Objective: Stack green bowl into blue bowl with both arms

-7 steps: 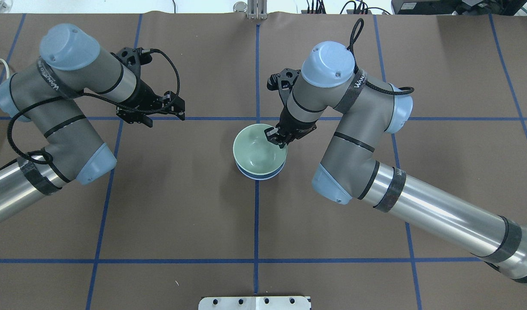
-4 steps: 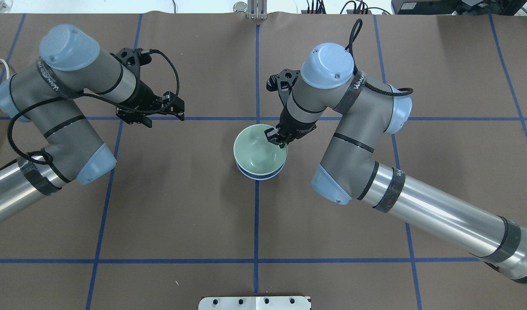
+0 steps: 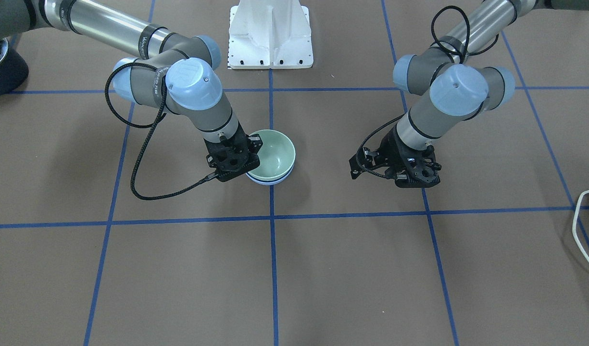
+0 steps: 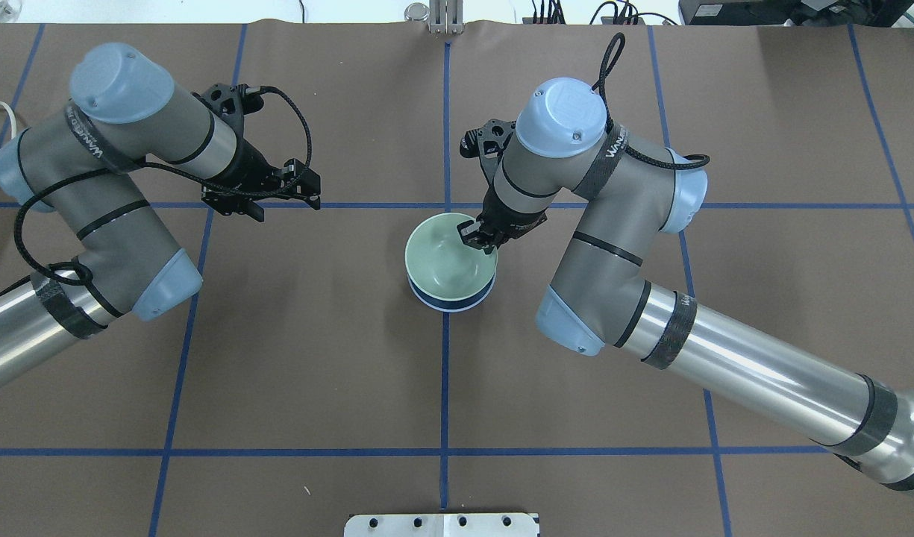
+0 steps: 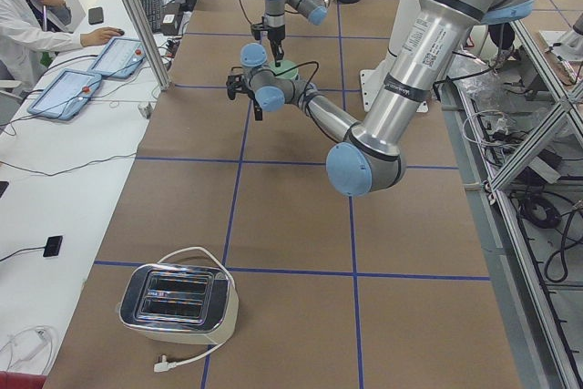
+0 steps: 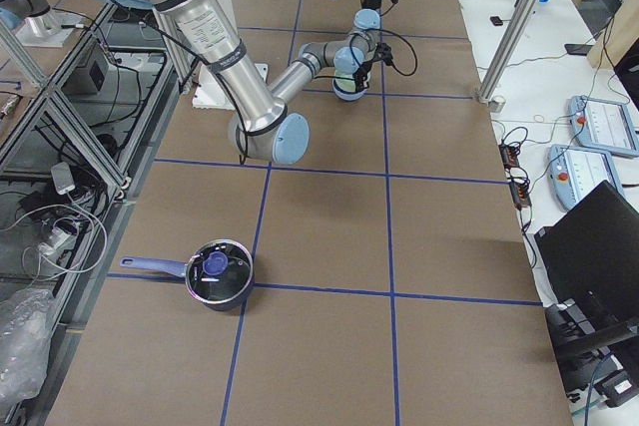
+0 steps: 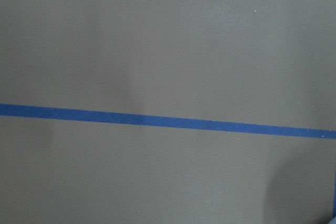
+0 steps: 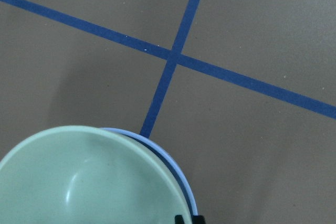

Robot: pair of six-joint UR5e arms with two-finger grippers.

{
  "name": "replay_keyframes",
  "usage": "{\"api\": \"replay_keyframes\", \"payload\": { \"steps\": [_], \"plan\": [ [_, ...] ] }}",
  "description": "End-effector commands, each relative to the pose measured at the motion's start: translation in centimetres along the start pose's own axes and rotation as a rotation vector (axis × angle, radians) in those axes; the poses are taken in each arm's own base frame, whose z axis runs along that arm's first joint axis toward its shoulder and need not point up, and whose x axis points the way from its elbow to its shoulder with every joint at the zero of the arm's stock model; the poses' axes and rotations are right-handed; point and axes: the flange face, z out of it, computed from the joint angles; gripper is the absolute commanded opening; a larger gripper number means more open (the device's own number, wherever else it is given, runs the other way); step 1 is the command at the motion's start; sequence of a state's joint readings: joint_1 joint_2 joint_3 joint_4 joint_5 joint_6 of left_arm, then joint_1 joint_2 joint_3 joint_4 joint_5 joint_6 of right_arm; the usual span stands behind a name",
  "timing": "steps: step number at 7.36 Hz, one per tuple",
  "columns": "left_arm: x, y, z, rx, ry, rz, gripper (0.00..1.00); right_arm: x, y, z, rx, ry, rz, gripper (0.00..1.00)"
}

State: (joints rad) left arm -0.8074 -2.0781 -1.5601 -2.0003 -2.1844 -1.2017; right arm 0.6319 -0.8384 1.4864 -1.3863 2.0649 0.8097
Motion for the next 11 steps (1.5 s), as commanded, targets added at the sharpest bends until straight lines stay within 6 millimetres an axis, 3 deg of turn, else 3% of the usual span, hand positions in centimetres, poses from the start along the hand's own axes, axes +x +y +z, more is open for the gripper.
{"api": "replay_keyframes", "payload": {
  "steps": [1,4,5,6,7,9,11],
  "plan": [
    [0.0,0.1,0.1,-0.002,-0.001,-0.001,0.98,-0.1,0.1,0.2,-0.001,0.002,0.005,0.0],
    [0.0,0.1,0.1,-0.002,0.0,0.0,0.98,-0.4,0.2,0.3,-0.004,0.001,0.004,0.0],
    [0.0,0.1,0.1,-0.002,0.0,0.0,0.98,-0.3,0.3,0.3,-0.005,0.0,0.004,0.19],
    [-0.1,0.1,0.1,-0.002,-0.001,-0.001,0.98,-0.4,0.3,0.3,-0.003,-0.002,0.0,0.55],
    [-0.1,0.2,0.3,-0.004,-0.003,-0.002,0.98,-0.5,0.3,0.1,-0.002,-0.004,-0.005,0.74],
    [0.0,0.2,0.2,-0.004,-0.002,-0.001,0.98,-0.2,0.0,-0.6,0.009,-0.008,-0.008,0.98],
    [-0.2,-0.4,-0.6,0.0,0.001,-0.007,0.98,2.4,-1.5,-4.4,0.06,-0.011,0.03,1.0]
  ]
}}
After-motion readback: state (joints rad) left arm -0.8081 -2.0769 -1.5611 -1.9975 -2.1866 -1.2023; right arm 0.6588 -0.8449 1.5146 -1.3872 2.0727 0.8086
